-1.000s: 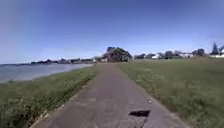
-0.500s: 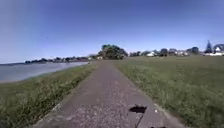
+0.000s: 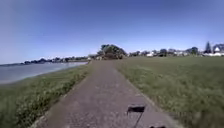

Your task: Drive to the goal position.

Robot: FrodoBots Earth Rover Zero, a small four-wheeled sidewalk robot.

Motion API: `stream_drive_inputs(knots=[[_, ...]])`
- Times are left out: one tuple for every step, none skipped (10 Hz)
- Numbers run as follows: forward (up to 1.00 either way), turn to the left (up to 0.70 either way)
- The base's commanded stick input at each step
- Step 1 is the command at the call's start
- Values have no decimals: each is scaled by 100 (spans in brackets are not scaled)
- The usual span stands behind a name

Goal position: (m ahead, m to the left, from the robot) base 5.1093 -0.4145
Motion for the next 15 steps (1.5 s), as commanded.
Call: stream_drive_inputs(knots=[[70,0],[70,0],[70,0],[70,0],[70,0],[70,0],[70,0],[70,0],[70,0],[70,0],[70,0],[70,0],[70,0],[70,0],[70,0]])
